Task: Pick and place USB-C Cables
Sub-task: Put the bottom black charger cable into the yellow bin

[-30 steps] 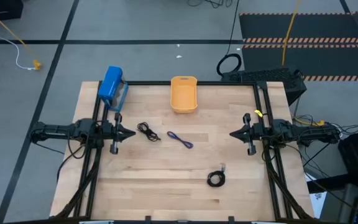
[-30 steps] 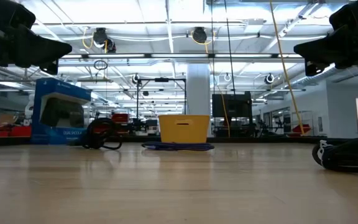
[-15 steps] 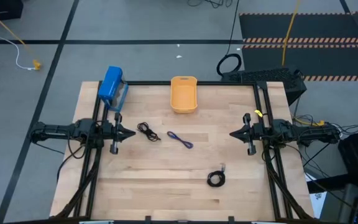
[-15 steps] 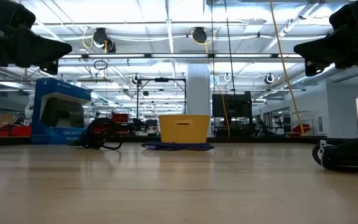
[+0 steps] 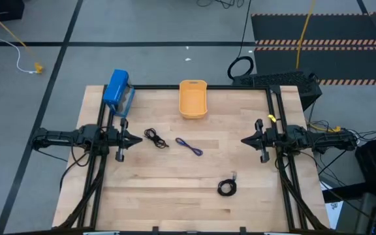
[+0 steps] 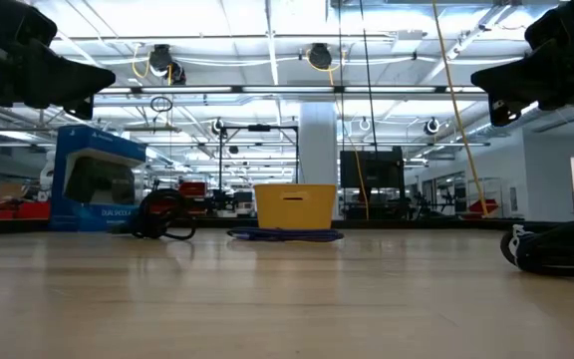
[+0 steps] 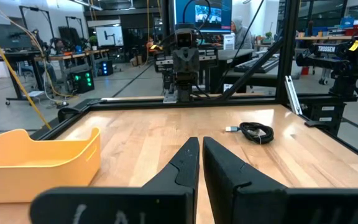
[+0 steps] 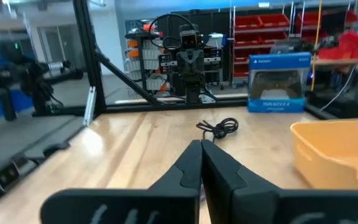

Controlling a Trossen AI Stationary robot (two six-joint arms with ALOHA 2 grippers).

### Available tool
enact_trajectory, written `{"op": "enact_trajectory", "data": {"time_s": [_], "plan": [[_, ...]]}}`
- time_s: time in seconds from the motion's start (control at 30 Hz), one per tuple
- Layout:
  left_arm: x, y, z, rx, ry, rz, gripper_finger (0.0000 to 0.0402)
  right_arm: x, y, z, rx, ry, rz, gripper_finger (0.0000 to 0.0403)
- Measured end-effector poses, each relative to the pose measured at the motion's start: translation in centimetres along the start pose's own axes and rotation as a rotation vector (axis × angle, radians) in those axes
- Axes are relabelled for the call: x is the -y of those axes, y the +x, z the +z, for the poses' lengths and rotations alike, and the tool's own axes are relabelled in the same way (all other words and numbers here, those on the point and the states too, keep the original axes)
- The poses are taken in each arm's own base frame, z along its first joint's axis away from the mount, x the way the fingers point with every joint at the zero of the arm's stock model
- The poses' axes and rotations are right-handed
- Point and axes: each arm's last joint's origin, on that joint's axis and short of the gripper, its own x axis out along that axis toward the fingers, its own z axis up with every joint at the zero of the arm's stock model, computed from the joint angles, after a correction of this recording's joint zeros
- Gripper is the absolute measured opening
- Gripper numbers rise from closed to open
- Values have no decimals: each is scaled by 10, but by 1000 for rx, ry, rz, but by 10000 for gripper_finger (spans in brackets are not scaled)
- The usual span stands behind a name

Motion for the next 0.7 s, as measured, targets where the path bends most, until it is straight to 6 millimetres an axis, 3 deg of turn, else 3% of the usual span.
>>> {"op": "enact_trajectory", "data": {"time_s": [0.17,0.5,0.7], "plan": [[0,0,0,0,0,0,26,0,0,0,0,26,0,0],[0,0,0,0,0,0,26,0,0,0,-21,-81,-2,0],[0,0,0,0,0,0,26,-4,-4,33,14,-105,21,0]]}}
